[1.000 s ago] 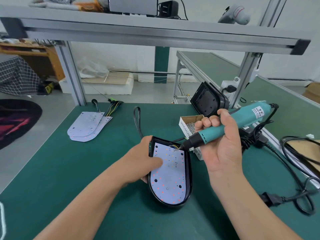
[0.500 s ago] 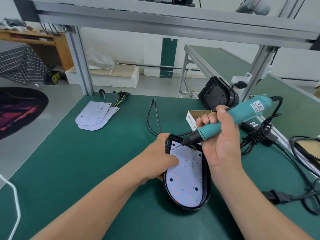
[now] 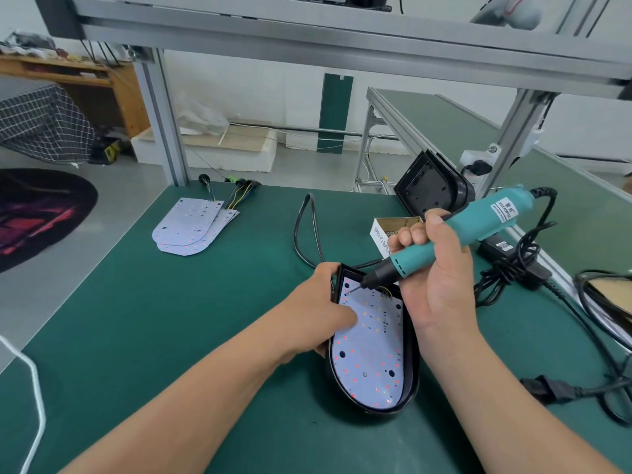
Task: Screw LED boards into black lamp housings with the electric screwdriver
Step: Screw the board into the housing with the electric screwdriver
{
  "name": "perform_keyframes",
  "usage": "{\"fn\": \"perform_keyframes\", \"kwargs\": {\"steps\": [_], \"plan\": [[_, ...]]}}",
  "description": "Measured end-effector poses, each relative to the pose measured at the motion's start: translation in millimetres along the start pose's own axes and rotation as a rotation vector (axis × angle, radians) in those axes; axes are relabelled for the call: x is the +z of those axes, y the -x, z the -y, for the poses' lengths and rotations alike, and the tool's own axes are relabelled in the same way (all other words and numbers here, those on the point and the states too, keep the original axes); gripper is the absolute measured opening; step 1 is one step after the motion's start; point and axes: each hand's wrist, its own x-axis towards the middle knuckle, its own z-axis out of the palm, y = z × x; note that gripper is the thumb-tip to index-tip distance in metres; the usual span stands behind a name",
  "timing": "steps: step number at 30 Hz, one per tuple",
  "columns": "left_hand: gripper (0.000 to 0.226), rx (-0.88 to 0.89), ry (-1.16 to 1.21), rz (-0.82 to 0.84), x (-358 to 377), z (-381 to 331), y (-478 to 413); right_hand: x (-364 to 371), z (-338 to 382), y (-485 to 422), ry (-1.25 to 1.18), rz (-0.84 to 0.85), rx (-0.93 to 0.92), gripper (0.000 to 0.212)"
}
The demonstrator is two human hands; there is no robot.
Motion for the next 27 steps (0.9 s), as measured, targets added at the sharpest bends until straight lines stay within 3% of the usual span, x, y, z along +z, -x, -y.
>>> {"fn": "perform_keyframes", "kwargs": {"steps": [11,27], "plan": [[0.064,0.0,-0.029,-0.015,1,0,-1,7,5,4,0.108,0.153,-0.004,0.006],[0.058,0.003,0.002,-0.024,1,-2,0,13,7,9,0.195,0.339,0.051,0.022]]}}
